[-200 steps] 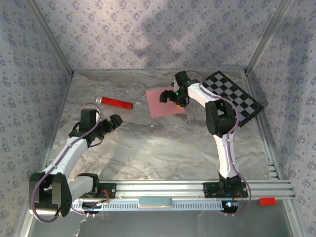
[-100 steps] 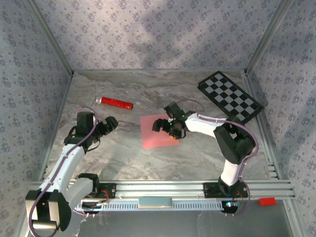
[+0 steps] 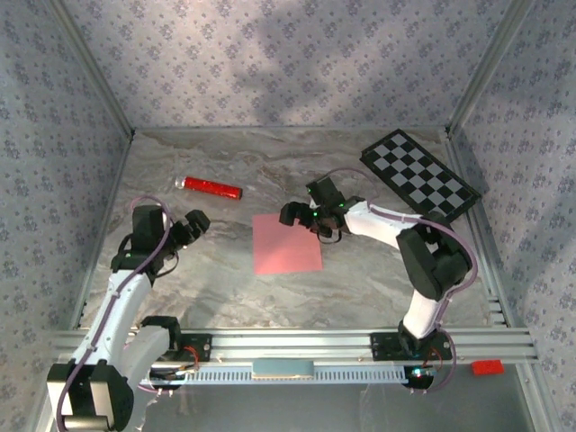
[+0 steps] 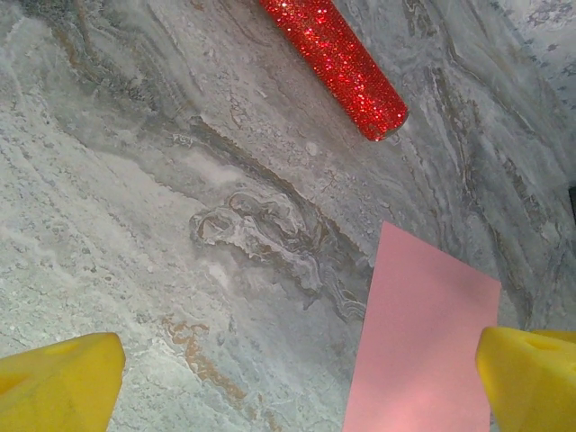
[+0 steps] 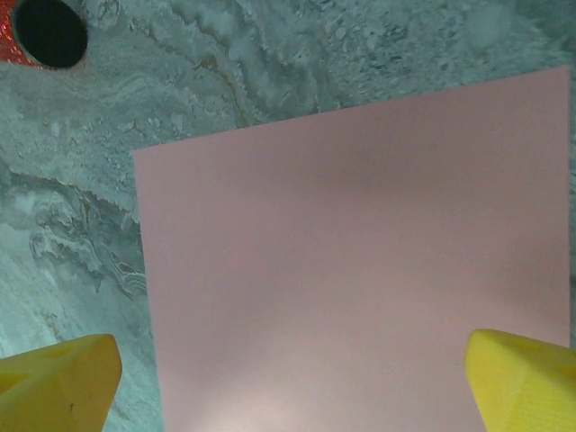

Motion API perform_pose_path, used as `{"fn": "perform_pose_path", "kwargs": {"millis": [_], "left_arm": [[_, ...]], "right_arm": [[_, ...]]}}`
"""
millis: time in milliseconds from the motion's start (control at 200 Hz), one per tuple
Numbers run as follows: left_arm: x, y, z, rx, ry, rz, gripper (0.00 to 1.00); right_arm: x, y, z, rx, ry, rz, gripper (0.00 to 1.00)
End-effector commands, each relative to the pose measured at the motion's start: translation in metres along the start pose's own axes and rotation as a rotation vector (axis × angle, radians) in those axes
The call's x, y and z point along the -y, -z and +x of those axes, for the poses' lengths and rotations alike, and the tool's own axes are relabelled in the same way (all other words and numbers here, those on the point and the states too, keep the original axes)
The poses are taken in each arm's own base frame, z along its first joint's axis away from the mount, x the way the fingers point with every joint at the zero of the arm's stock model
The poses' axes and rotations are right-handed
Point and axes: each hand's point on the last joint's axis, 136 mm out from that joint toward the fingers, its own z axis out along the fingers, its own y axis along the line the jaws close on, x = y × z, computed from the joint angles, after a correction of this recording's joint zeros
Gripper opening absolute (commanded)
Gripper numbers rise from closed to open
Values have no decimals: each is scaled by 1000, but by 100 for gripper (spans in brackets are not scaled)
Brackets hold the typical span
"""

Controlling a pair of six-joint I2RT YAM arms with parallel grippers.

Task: Fold a paper plane with a square sheet of paper (pick it up from the middle)
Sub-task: Move the square sheet of paper to the center of the table.

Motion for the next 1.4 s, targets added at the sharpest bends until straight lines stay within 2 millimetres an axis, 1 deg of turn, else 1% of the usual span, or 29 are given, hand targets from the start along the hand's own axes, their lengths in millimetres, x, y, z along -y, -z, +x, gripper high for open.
{"fn": "perform_pose_path", "kwargs": {"millis": [0,40,125,240,365,470,580,705,735,800,860,910,950,1029,1144,1204,1254,1289,1394], "left_arm": [[3,3,2,-16,-11,25,100],[2,3,2,-16,-13,23,100],[3,1,1,-15,-12,31,100],[11,2,2,-36,-16,64,100],[19,3,6,-65,-14,102,100],[19,2,6,-62,3,110,100],[22,-1,5,-50,52,136,100],[32,-2,8,-54,62,192,100],[34,-2,9,-59,52,199,99],[36,-2,11,-74,32,196,99],[38,-2,14,-89,25,191,99],[40,-2,17,-108,19,191,99],[43,-3,20,-124,13,193,99],[51,-8,28,-154,-7,198,97],[66,-27,48,-200,-23,213,95],[82,-35,60,-245,-62,222,94],[91,-45,72,-296,-102,199,93],[103,-49,76,-322,-134,192,92],[126,-71,107,-444,-252,120,90]], "right_arm": [[-12,-10,17,-99,77,-41,100],[-14,-13,20,-123,78,-50,100],[-11,-21,26,-163,71,-36,100],[2,-27,34,-185,34,22,100],[17,-32,47,-202,-58,78,100],[27,-32,59,-202,-170,125,100],[23,-29,67,-176,-252,120,100],[15,-21,66,-120,-294,128,100],[12,-17,63,-101,-296,121,100],[-5,-10,53,-53,-268,65,100],[-20,2,42,-3,-224,17,100],[-28,13,34,40,-181,0,100],[-27,23,27,79,-160,10,100],[-18,41,16,155,-128,47,100],[14,67,6,228,-113,150,100],[32,77,5,246,-121,191,100],[46,81,6,234,-144,206,99],[56,83,8,210,-174,204,100],[63,82,14,156,-182,116,100]]}}
